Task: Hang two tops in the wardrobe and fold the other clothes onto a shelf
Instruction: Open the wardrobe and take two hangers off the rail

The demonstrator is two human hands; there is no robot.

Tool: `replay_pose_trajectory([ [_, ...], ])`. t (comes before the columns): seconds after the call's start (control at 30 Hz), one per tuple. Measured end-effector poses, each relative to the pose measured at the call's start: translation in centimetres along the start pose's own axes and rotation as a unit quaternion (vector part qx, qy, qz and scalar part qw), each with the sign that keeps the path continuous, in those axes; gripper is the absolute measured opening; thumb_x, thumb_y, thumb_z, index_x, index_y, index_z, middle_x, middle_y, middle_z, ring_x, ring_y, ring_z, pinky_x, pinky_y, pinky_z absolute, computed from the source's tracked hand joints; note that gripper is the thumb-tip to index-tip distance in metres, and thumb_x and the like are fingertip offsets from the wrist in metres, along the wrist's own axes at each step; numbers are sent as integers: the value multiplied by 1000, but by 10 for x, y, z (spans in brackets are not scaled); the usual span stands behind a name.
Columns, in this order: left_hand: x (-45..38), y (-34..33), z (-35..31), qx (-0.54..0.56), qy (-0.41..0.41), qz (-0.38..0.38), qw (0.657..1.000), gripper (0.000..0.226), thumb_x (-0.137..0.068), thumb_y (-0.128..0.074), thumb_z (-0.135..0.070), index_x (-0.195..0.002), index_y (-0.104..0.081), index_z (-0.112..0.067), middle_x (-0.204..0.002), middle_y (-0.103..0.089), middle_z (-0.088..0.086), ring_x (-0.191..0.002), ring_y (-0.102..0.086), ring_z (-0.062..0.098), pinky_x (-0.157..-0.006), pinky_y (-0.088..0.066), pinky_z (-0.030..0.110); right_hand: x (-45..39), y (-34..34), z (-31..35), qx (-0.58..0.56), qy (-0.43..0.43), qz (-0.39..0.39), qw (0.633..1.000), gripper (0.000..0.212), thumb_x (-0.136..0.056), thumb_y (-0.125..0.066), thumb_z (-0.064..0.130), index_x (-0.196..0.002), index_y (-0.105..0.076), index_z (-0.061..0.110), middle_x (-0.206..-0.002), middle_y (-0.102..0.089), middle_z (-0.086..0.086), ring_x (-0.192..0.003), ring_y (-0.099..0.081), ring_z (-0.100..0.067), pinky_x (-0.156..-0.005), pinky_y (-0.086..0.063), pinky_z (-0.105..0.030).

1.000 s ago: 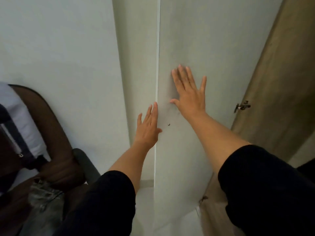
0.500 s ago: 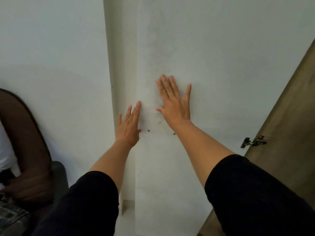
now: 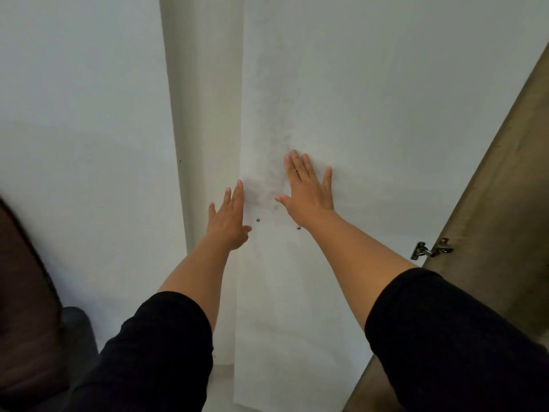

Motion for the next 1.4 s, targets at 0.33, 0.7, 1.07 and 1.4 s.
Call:
replay_pose_trajectory([
  [0.33, -5, 84, -78, 11, -206, -139, 968, 81, -97, -44, -30, -148, 18, -17, -159, 13, -3, -146, 12, 15, -118, 3, 43, 15, 76, -46, 28, -110, -28, 993, 66, -101, -26, 43, -151, 8, 18, -159, 16, 6, -146, 13, -11, -115, 6, -54],
  [0.7, 8, 159, -316, 92, -426, -207, 876, 73, -99, -36, -37, -149, 12, -14, -160, 5, 1, -147, 10, 19, -118, 1, 42, 114, 251, -193, 205, -293, -161, 920, 63, -100, -31, 39, -152, -4, 17, -160, 6, 6, -147, 8, -11, -113, 8, -57],
  [1.07, 35, 230, -513, 190, -522, -258, 791, 68, -99, -36, -35, -151, 5, -17, -160, -3, 0, -147, 5, 18, -118, -4, 44, 190, 361, -318, 210, -424, -229, 851, 61, -99, -28, 49, -152, -4, 29, -160, 8, -1, -146, 11, -33, -115, 5, -58],
  [1.4, 30, 262, -629, 151, -569, -205, 782, 64, -100, -33, -32, -152, 2, -19, -160, 2, -1, -148, 2, 16, -116, -11, 53, 189, 389, -388, 96, -528, -291, 792, 58, -97, -32, 51, -150, -17, 30, -159, 9, -13, -142, -2, -49, -115, -9, -58],
])
Point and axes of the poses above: each hand's wrist, its own x-axis away from the middle knuckle, its own y-axis out of the back of the hand, z = x × y, the point moved 10 cm from there along -x, towards the middle knuckle
